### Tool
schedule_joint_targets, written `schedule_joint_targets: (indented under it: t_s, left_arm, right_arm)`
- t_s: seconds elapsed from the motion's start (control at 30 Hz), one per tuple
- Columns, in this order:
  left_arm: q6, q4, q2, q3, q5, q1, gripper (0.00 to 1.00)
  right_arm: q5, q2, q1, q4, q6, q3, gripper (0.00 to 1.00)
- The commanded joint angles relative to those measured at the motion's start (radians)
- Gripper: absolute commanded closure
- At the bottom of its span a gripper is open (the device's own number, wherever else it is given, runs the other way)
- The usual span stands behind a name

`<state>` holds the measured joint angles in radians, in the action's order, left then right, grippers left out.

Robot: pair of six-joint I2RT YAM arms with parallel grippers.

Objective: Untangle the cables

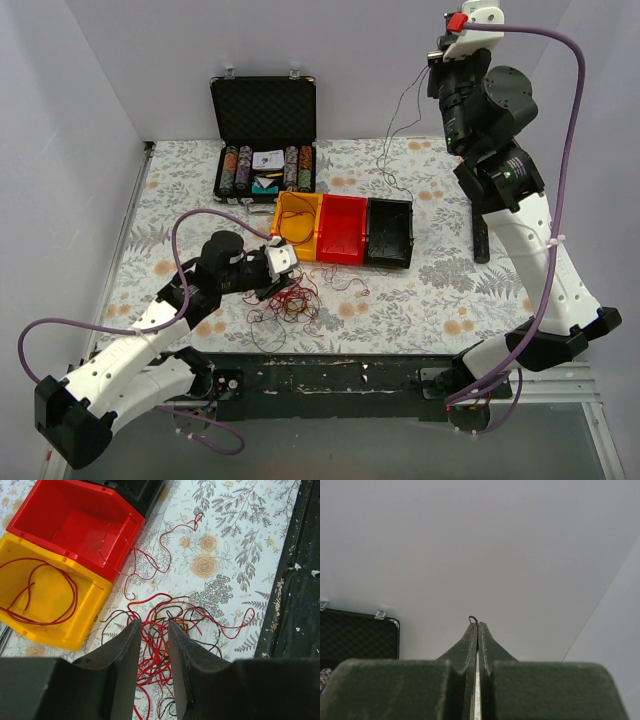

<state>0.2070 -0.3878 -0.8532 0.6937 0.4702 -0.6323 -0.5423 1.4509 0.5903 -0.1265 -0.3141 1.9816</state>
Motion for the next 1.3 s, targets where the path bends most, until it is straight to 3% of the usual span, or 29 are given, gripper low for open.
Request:
schedule_joint_targets:
  t_s: [0.0, 0.7, 1.27]
  left_arm:
    - [0.008, 0.012, 0.026, -0.02, -0.005, -0.004, 0.72]
    - [0.008, 0.018, 0.037, -0.037, -0.007, -0.003, 0.73]
    - [0.02, 0.036, 0.04, -0.045, 0.005, -0.004, 0.75]
  right_arm:
    - [0.022, -0.004, -0.012, 0.031, 0.023, 0.017, 0.99]
    - [0.01, -0.018, -0.018, 0.064, 0.0, -0.121, 0.99]
    - [0.062, -0.135, -0.04, 0.1, 0.239, -0.492, 0.99]
